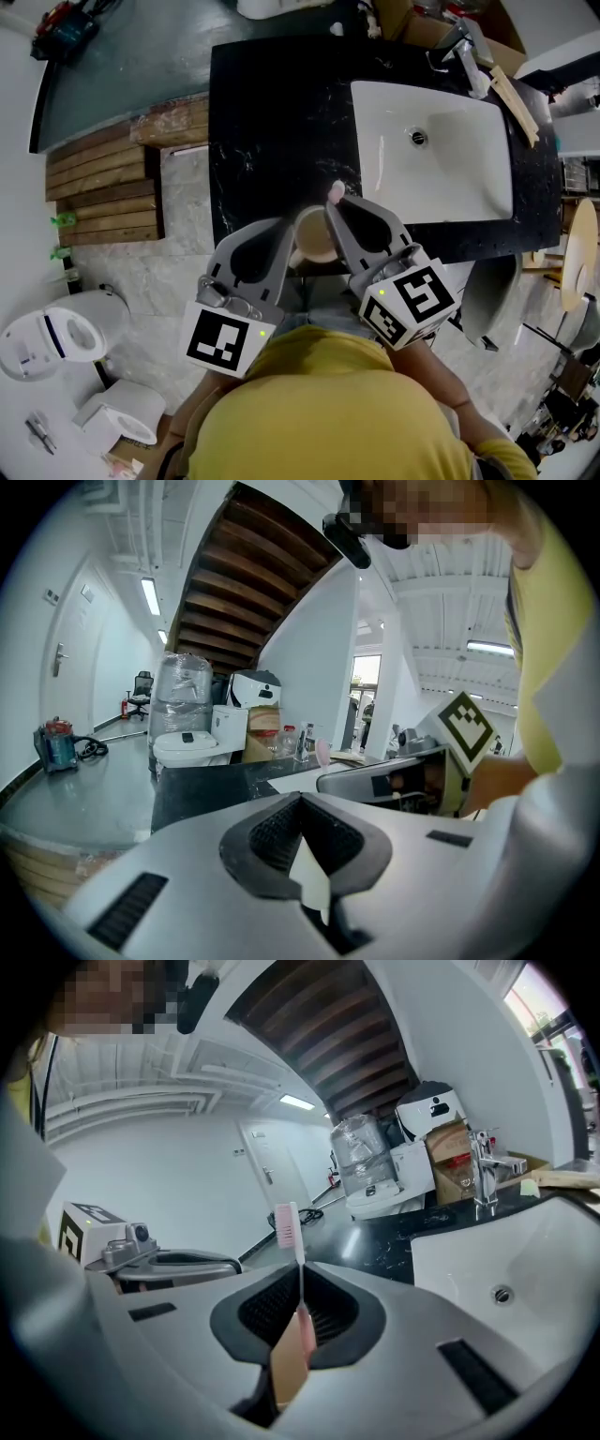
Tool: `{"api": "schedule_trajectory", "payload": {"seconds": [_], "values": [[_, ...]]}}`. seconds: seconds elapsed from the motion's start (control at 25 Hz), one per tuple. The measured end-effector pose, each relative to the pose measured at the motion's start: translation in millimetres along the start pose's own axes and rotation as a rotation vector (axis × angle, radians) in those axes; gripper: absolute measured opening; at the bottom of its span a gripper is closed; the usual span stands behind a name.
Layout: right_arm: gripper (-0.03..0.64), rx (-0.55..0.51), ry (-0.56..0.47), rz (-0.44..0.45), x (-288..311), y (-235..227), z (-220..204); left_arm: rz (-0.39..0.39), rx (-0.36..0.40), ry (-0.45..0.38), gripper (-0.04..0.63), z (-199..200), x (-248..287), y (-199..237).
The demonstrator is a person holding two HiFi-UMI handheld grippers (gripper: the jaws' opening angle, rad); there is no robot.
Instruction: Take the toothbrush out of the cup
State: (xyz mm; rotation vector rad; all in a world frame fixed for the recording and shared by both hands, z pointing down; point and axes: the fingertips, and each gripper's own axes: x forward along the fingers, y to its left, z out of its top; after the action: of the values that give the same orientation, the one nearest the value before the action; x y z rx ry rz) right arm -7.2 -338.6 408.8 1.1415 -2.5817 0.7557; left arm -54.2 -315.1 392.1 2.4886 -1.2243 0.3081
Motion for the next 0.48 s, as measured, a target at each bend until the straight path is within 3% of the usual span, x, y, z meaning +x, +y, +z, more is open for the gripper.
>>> {"api": "schedule_trajectory", "payload": {"seconds": [0.48], "values": [[0.029,-0.095,-0.133,0.014,-28,23,30,-0.016,0.033,-0.044,0.011,13,-11,-19]]}}
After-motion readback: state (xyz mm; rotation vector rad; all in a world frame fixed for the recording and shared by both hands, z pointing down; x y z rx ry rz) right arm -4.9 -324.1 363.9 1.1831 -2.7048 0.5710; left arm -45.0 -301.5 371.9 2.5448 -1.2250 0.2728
